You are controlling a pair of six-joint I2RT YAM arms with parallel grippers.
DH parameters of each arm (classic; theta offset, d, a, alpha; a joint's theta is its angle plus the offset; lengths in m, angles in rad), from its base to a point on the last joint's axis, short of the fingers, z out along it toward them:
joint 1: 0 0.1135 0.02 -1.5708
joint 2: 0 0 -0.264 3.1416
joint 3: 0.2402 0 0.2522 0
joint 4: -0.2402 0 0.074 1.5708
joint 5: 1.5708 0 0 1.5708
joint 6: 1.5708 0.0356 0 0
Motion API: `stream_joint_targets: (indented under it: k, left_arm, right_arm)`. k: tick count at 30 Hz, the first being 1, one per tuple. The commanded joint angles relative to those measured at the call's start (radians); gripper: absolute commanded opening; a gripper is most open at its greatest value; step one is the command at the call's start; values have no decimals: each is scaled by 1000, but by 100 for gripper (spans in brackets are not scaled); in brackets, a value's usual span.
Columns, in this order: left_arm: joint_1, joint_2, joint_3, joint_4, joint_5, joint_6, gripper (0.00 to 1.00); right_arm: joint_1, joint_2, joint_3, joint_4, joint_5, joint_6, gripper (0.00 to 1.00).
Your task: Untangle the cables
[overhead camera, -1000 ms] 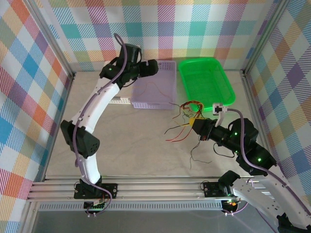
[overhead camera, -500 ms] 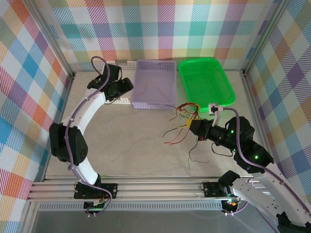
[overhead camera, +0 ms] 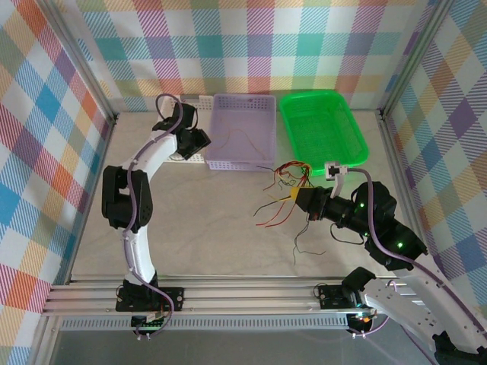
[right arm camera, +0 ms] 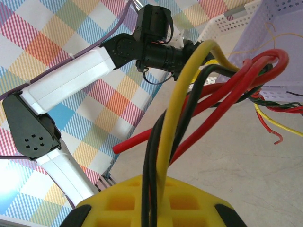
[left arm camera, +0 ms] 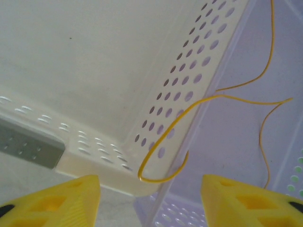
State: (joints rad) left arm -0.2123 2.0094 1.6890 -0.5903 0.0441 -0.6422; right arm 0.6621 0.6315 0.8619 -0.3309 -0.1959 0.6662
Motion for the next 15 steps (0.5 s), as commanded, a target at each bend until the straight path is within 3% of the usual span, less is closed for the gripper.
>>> stream_joint_targets:
  k: [1,15]
  left_arm:
    - [14,30,51,18,8,-6,52]
    - [14,67,79,43,12,-19,7]
  right_arm:
    - [5,-5,-4,37,-11,0,0]
    - [4,-7,-1,38,-10,1,0]
